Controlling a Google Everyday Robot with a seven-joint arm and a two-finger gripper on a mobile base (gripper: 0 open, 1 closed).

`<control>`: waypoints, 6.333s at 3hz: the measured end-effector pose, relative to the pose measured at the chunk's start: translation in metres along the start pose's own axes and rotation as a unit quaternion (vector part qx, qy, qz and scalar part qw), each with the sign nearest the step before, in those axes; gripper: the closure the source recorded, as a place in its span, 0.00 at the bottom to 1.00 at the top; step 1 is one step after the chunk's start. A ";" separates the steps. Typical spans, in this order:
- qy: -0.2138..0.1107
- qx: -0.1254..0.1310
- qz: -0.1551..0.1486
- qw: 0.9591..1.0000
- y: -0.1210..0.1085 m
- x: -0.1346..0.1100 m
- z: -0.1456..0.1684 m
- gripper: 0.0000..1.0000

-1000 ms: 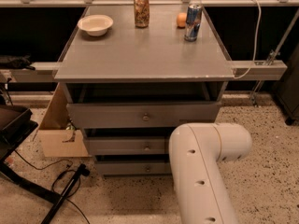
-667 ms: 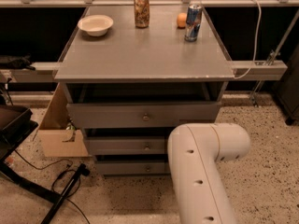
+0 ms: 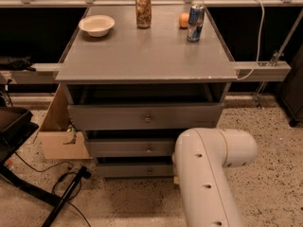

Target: Open bottom drawer

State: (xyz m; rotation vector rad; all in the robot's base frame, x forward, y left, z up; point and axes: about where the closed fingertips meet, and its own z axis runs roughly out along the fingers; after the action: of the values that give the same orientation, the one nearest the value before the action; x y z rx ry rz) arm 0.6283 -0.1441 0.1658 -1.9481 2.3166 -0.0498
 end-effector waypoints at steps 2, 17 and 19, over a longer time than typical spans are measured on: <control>-0.002 -0.008 0.001 1.000 0.009 0.002 -0.008 0.96; -0.004 -0.101 0.006 0.995 0.078 0.029 -0.044 0.00; 0.010 -0.195 0.049 0.980 0.141 0.071 -0.031 0.21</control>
Offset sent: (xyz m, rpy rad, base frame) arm -0.1480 -0.0572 0.0085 -0.0246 0.2041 -0.0226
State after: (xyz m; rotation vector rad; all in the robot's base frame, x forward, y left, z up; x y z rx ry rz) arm 0.4754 -0.1909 0.1782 -1.9912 2.5899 0.4255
